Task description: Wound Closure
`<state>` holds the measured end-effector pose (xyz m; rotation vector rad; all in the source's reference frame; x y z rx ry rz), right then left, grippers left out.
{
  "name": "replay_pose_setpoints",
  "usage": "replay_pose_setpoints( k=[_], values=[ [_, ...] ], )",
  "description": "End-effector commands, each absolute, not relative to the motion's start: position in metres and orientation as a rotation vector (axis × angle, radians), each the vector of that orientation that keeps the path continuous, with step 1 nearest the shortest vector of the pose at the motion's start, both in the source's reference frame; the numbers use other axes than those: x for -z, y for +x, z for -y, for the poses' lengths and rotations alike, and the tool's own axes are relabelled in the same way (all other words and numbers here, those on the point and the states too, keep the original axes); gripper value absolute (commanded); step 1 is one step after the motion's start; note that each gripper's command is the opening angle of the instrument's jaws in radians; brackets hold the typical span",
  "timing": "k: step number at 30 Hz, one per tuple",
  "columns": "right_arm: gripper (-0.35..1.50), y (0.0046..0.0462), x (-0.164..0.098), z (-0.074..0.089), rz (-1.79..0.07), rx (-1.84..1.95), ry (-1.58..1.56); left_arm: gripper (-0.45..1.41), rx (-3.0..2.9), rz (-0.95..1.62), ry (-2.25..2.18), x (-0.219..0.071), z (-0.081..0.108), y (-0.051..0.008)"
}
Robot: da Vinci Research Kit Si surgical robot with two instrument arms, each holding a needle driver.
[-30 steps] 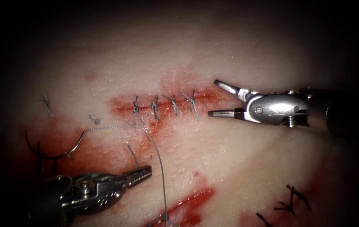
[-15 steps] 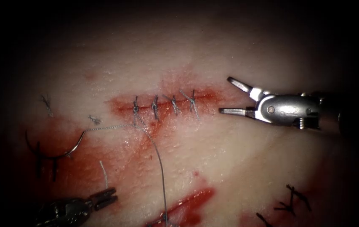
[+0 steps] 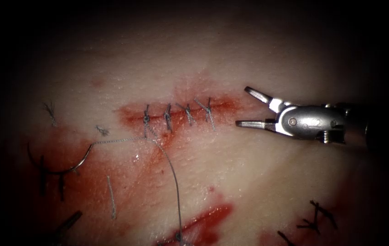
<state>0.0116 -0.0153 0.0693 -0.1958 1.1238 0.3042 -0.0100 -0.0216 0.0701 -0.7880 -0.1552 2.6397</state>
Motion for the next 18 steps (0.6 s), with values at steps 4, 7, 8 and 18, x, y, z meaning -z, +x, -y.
replay_pose_setpoints(
  k=[4, 7, 8, 18],
  values=[
    [1.45, 0.0124, -0.07, 0.015, -1.122, -0.347, -0.09, 0.73, -2.645, 0.051, -1.066, -0.066, 0.018, -0.0129],
    [1.47, 0.0125, -0.07, 0.015, -1.126, -0.383, -0.053, 0.68, -2.618, 0.02, -1.167, -0.064, 0.016, -0.0139],
    [1.47, 0.0125, -0.07, 0.015, -1.127, -0.393, -0.045, 0.68, -2.618, 0.017, -1.177, -0.063, 0.015, -0.0142],
    [1.38, 0.0116, -0.068, 0.015, -1.118, -0.388, 0.004, 0.66, -2.436, -0.036, -1.533, -0.063, 0.002, -0.0163]
  ],
)
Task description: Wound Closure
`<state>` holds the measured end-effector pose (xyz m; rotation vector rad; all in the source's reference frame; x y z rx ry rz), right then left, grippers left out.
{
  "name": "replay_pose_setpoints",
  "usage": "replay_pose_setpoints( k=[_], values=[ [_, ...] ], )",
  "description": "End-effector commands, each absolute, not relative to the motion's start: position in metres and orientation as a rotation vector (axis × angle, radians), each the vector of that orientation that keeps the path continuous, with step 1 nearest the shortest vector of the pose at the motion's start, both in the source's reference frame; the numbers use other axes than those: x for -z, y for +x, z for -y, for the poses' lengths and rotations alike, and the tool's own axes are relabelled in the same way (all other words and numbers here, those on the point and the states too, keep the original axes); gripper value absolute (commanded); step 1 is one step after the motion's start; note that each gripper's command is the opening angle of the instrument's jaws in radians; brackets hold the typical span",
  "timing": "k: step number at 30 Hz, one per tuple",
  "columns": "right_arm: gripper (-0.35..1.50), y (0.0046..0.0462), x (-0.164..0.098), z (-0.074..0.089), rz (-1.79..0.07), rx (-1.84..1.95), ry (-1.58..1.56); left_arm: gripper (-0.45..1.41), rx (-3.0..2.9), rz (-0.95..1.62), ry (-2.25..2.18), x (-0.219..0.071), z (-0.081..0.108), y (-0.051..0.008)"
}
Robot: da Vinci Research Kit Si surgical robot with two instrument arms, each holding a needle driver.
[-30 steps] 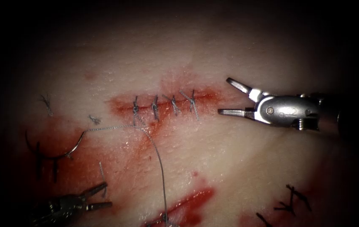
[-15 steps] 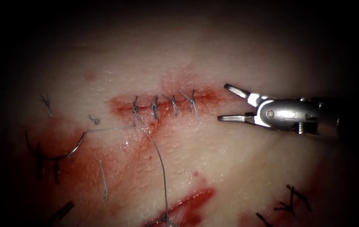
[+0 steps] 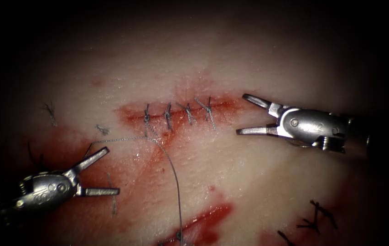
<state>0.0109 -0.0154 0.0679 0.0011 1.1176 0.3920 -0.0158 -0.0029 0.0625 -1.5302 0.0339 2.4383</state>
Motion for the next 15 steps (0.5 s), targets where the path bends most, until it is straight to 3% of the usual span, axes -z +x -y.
replay_pose_setpoints(
  k=[1, 6, 15],
  values=[
    [1.37, 0.0116, -0.0679, 0.0148, -1.113, -0.378, 0.021, 0.66, -2.437, -0.027, -1.553, -0.0633, 0.0018, -0.0161],
    [1.23, 0.0113, -0.0672, 0.0152, -1.048, -0.355, 0.093, 0.66, -2.441, -0.016, -1.561, -0.0647, -0.0008, -0.0149],
    [1.37, 0.0119, -0.0673, 0.015, -1.045, -0.361, 0.09, 0.62, -2.442, -0.005, -1.622, -0.0674, -0.001, -0.0139]
  ],
)
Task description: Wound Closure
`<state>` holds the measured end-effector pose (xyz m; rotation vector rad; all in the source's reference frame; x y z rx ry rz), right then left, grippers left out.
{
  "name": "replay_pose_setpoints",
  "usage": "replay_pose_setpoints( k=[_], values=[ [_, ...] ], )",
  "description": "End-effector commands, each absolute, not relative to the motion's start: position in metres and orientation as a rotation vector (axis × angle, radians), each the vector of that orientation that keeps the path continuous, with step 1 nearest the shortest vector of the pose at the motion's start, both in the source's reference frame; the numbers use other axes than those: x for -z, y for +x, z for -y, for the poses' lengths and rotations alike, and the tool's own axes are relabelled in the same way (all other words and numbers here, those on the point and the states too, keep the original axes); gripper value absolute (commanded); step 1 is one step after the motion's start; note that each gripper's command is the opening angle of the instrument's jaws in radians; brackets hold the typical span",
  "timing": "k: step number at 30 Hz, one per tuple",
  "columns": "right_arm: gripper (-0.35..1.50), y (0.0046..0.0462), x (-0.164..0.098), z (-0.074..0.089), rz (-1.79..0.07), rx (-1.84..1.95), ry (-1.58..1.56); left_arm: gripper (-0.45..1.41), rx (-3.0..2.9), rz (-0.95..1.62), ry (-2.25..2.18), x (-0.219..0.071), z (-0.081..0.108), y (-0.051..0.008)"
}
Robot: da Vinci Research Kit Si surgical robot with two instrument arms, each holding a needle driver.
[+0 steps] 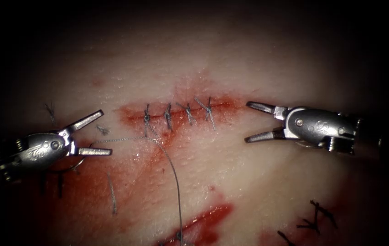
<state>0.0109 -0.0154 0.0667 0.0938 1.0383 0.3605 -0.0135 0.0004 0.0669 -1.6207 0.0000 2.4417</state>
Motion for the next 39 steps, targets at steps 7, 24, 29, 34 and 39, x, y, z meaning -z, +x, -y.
replay_pose_setpoints(
  k=[7, 24, 29, 34, 39],
  values=[
    [1.38, 0.0129, -0.0667, 0.0157, -1.058, -0.372, 0.078, 0.62, -2.43, 0.002, -1.658, -0.0688, -0.0011, -0.0142],
    [1.35, 0.0126, -0.0663, 0.0162, -1.08, -0.376, 0.069, 0.62, -2.416, 0.007, -1.678, -0.0689, -0.0011, -0.0147],
    [1.35, 0.0128, -0.0661, 0.0166, -1.081, -0.375, 0.068, 0.62, -2.41, 0.007, -1.678, -0.069, -0.0008, -0.0153],
    [1.37, 0.0128, -0.0658, 0.0171, -1.084, -0.366, 0.067, 0.62, -2.407, 0.004, -1.686, -0.0691, -0.0006, -0.016],
    [1.38, 0.0128, -0.0659, 0.0174, -1.088, -0.359, 0.06, 0.62, -2.404, 0.013, -1.704, -0.0691, -0.0006, -0.0161]
  ],
)
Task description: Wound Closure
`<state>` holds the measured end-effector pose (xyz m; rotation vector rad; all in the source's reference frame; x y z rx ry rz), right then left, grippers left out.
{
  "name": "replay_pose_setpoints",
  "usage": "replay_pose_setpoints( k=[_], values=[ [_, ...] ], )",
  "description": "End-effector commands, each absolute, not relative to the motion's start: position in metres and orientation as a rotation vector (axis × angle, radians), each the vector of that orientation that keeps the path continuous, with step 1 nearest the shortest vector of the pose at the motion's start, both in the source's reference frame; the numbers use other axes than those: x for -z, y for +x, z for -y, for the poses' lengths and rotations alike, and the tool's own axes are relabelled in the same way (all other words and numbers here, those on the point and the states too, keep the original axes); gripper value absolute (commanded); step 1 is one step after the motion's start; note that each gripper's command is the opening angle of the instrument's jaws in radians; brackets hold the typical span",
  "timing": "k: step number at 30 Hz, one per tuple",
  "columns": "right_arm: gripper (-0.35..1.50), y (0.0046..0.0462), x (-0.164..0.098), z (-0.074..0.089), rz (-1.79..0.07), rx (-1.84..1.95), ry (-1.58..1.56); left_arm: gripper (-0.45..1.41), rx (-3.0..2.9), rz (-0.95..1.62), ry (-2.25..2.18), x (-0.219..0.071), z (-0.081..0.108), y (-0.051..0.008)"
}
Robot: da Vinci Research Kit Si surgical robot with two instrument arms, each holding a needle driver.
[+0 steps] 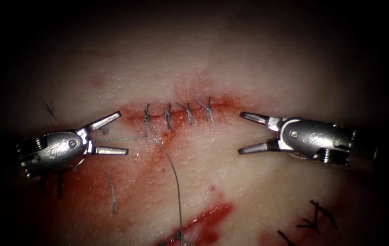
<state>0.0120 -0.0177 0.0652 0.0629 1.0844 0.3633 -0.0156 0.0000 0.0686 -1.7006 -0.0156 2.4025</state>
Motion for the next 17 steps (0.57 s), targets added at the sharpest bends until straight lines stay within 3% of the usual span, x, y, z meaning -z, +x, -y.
replay_pose_setpoints(
  k=[1, 17],
  values=[
    [1.38, 0.0128, -0.066, 0.0176, -1.089, -0.358, 0.059, 0.62, -2.404, 0.014, -1.706, -0.0691, -0.0006, -0.016],
    [1.38, 0.0132, -0.0658, 0.0176, -1.087, -0.362, 0.057, 0.64, -2.407, 0.016, -1.703, -0.0689, -0.0008, -0.0153]
  ],
)
